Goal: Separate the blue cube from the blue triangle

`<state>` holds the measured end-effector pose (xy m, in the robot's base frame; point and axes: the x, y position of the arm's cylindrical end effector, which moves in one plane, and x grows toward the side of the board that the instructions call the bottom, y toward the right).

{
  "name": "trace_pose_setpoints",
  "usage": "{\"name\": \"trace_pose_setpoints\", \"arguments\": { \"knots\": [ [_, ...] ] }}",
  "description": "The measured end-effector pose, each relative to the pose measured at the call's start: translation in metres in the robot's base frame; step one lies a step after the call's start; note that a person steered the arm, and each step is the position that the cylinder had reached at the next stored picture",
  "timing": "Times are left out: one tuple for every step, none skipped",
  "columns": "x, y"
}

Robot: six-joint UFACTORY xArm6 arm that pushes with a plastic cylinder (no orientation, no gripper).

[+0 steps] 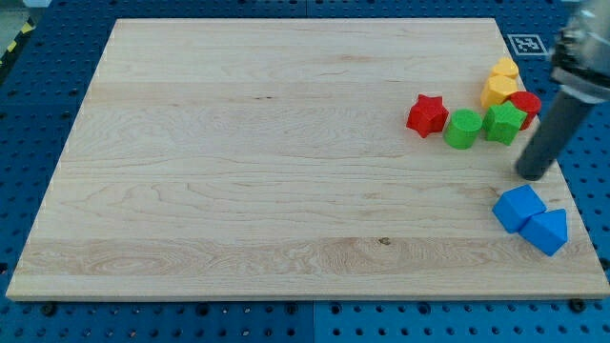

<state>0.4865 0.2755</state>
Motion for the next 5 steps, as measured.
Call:
{"name": "trace_pose_setpoints", "arguments": {
  "knots": [
    [0.036,0.041],
    [0.072,0.028],
    [0.069,-0.053],
    [0.044,-0.137],
    [0.026,-0.155]
  ]
}}
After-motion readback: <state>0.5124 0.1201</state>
